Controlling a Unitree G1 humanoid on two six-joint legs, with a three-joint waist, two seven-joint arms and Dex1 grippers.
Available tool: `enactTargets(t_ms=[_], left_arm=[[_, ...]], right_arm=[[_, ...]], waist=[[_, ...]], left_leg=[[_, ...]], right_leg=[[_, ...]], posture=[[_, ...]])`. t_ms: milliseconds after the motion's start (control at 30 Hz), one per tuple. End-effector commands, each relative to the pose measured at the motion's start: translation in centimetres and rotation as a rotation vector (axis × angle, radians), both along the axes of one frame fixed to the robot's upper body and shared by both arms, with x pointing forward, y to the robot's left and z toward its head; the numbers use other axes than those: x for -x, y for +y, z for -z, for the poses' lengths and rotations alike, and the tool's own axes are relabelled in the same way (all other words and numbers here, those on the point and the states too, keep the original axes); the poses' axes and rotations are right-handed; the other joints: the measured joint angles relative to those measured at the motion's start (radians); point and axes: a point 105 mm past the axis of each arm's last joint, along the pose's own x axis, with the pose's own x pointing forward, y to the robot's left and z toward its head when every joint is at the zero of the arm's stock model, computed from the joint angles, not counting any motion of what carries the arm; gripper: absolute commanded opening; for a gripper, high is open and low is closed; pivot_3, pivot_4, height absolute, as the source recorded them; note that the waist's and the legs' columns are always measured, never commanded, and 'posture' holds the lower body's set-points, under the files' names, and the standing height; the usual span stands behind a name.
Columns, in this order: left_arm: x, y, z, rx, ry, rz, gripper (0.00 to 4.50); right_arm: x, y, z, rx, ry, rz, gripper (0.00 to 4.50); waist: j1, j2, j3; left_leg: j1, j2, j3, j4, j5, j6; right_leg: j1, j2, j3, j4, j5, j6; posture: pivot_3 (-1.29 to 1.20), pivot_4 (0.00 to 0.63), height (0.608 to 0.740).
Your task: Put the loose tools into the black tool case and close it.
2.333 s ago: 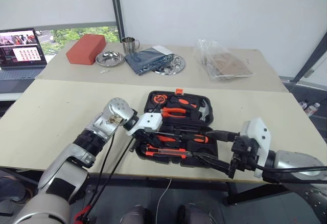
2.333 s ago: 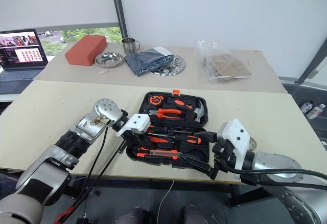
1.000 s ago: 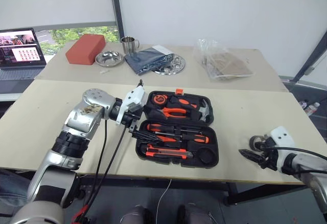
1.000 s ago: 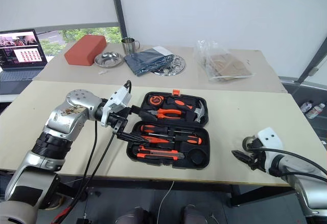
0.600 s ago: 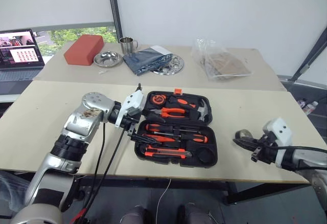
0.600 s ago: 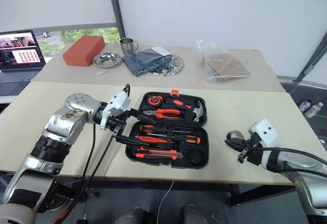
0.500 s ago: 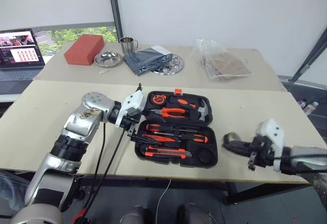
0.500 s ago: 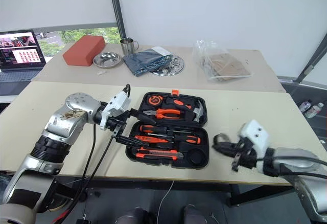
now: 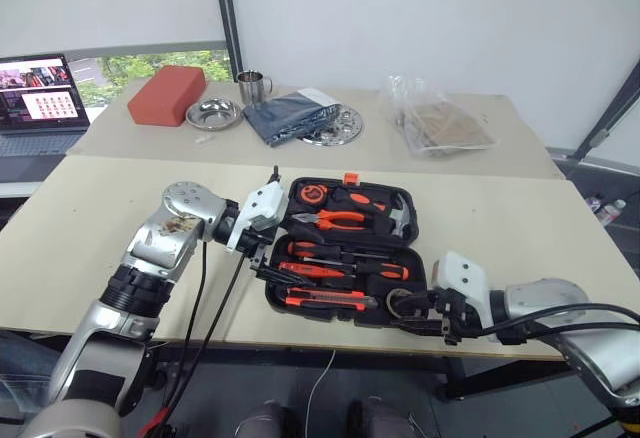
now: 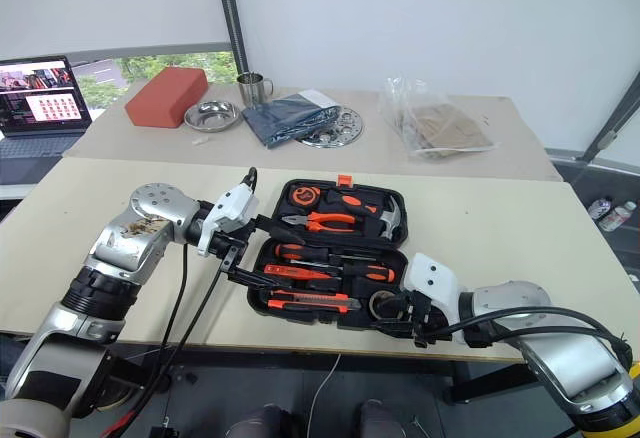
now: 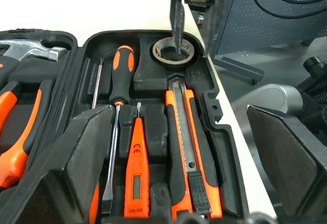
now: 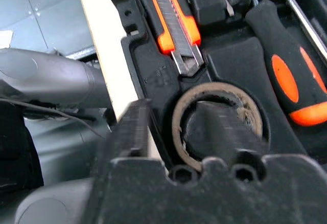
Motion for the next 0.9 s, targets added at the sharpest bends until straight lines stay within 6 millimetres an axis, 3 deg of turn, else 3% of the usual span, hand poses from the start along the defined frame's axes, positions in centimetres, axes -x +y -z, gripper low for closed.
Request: enactTargets(t_ms=[33, 133, 233, 267, 400, 500, 633, 800, 900], left_arm=[[0.2, 0.4, -0.8, 0.018, -0.028, -0.016, 4.5], [0.0, 1.1, -1.0, 0.036, -0.02, -0.07, 4.5], [-1.5, 3.2, -1.1, 0.067, -0.041, -0.21, 4.5], [-2.4, 4.0, -1.3, 0.094, -0.053, -0.28, 3.96], [-5.1, 8.3, -0.7, 0.085, -0.058, -0.532, 2.61], [-5.1, 10.1, 1.2, -0.017, -0.079, -0.558, 1.47], [-4.8, 9.8, 2.7, -0.053, -0.1, -0.507, 0.02], [-3.4, 7.1, 3.6, -0.043, -0.037, -0.393, 0.02], [-1.5, 6.1, 4.1, -0.051, 0.019, -0.294, 0.02]], right_arm=[[-0.8, -1.1, -3.0, -0.05, -0.061, 0.041, 2.41], [-2.3, -3.1, -4.1, -0.072, -0.091, 0.143, 2.41], [-4.0, -5.0, -4.4, -0.069, -0.133, 0.24, 1.77], [-4.5, -5.4, -4.4, -0.068, -0.139, 0.267, 1.33], [-6.0, -6.8, -2.6, 0.011, -0.166, 0.324, 0.0], [-6.8, -7.4, -1.2, 0.077, -0.198, 0.325, 0.0], [-7.5, -6.3, -0.5, 0.064, -0.2, 0.284, 0.0], [-7.8, -3.9, -0.9, 0.02, -0.215, 0.195, 0.0], [-5.7, -2.5, -1.0, -0.002, -0.177, 0.058, 0.0]], waist=[[0.0, 0.0, 0.0], [0.0, 0.0, 0.0], [-0.001, 0.0, 0.0], [-0.001, 0.0, 0.0], [-0.002, 0.0, 0.0], [-0.007, 0.0, 0.0], [-0.009, 0.0, 0.0], [-0.011, 0.0, 0.0], [-0.019, 0.0, 0.0]], left_leg=[[0.0, 0.0, 0.0, 0.0, 0.0, 0.0], [0.0, 0.0, 0.0, 0.0, 0.0, 0.0], [0.0, 0.0, 0.0, 0.0, 0.0, 0.0], [0.001, 0.0, 0.0, 0.0, 0.0, 0.0], [0.001, 0.0, 0.001, -0.001, 0.0, 0.0], [0.001, 0.0, 0.002, -0.001, 0.0, 0.0], [0.001, 0.0, 0.004, -0.002, 0.0, 0.0], [0.0, 0.0, 0.005, -0.001, 0.0, 0.0], [0.001, 0.0, 0.005, -0.002, 0.0, -0.001]], right_leg=[[0.0, 0.0, 0.0, 0.0, 0.0, 0.0], [0.0, 0.0, 0.0, 0.0, 0.0, 0.0], [0.0, 0.0, 0.0, 0.0, 0.0, 0.0], [0.0, 0.0, 0.0, 0.0, 0.0, 0.0], [0.0, -0.001, 0.001, 0.0, 0.0, 0.0], [0.0, 0.0, -0.001, 0.0, -0.002, 0.004], [-0.002, -0.001, -0.001, 0.001, -0.002, 0.003], [-0.002, -0.001, -0.001, 0.001, 0.0, 0.0], [-0.002, 0.0, -0.001, 0.002, 0.0, 0.0]], posture=[[0.0, 0.15, 0.736], [0.0, 0.15, 0.736], [0.0, 0.15, 0.736], [0.0, 0.15, 0.736], [0.0, 0.15, 0.736], [0.0, 0.15, 0.736], [0.0, 0.15, 0.736], [0.0, 0.15, 0.736], [0.0, 0.15, 0.736]])
